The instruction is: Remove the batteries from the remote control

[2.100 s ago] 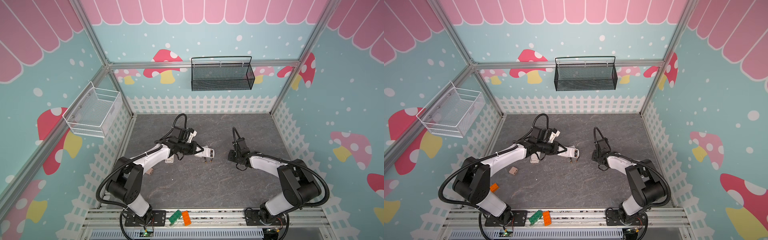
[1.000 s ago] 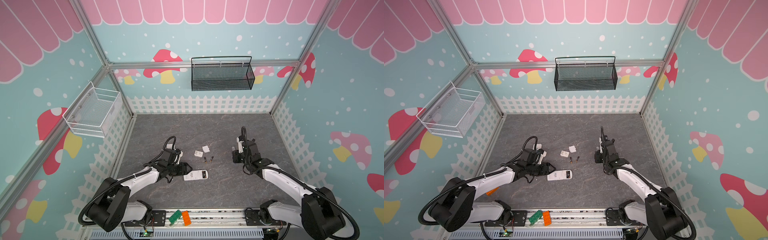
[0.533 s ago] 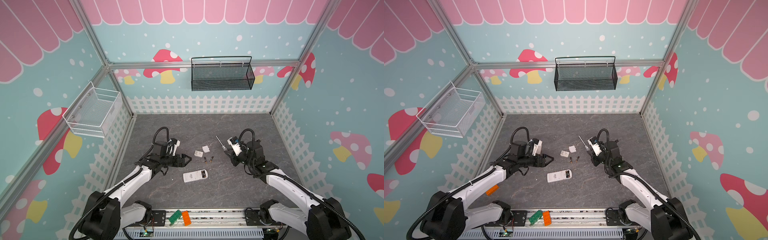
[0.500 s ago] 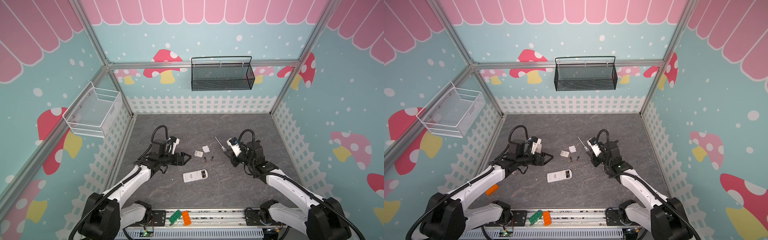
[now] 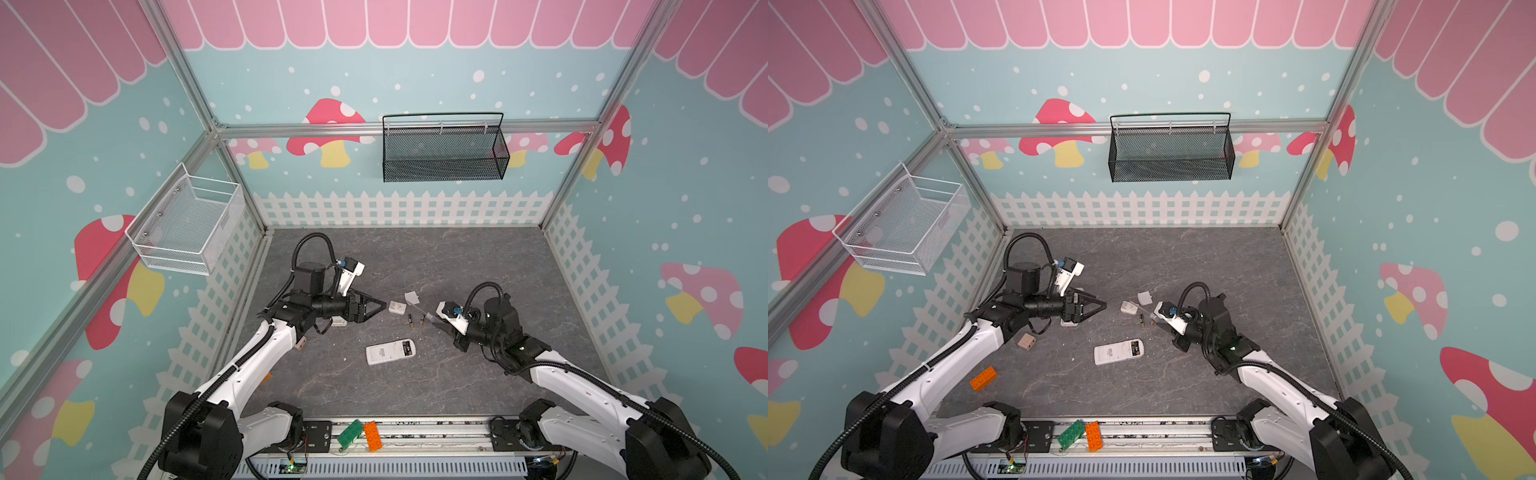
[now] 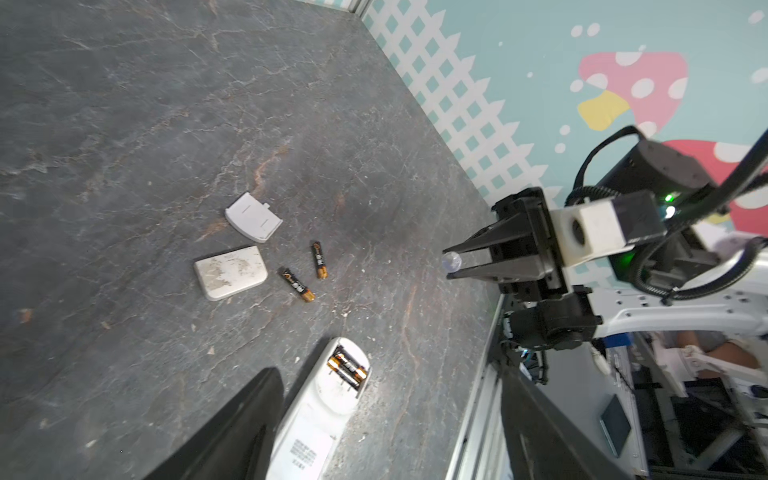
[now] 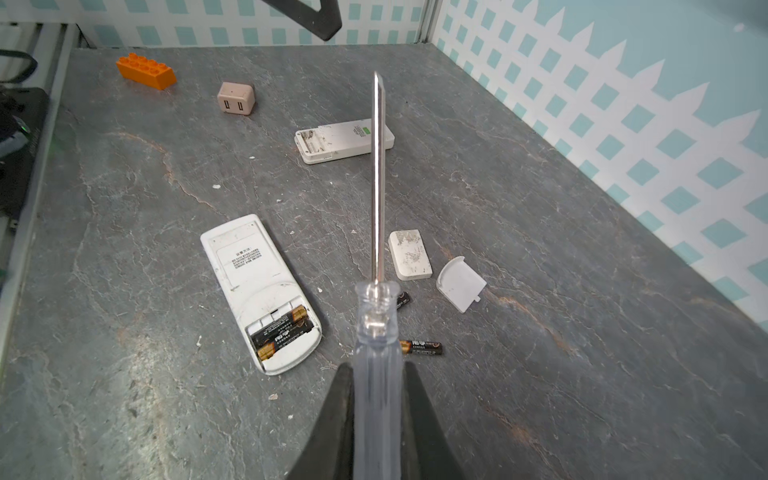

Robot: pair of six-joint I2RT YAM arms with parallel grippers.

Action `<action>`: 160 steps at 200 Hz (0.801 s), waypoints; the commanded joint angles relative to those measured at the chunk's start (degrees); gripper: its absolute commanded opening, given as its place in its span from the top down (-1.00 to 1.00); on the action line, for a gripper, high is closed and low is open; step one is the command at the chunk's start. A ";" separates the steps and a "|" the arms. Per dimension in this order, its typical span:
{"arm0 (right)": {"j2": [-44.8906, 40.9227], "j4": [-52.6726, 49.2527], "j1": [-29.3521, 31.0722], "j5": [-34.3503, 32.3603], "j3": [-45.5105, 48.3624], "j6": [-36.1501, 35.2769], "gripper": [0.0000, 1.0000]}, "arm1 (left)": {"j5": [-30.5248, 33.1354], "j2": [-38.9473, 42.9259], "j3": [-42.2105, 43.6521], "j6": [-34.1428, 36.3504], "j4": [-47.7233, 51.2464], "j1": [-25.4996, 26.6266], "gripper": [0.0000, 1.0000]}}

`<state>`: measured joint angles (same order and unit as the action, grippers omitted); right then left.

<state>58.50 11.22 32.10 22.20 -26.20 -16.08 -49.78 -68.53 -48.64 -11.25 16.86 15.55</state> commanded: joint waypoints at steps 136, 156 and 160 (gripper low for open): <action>4.30 27.47 21.75 -47.79 6.10 -41.68 1.00 | -1.99 -8.76 -0.49 -22.57 -7.63 5.87 -0.42; 4.89 29.32 22.65 -49.46 6.26 -43.00 1.00 | -1.99 -9.82 -0.75 -22.42 -7.62 6.36 -0.29; 5.02 30.08 22.81 -49.83 6.45 -43.34 1.00 | -1.91 -10.04 -0.77 -22.42 -7.63 6.45 -0.28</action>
<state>63.05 34.37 53.89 -23.05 -20.69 -54.48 -52.45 -77.43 -49.21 -32.75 10.59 21.39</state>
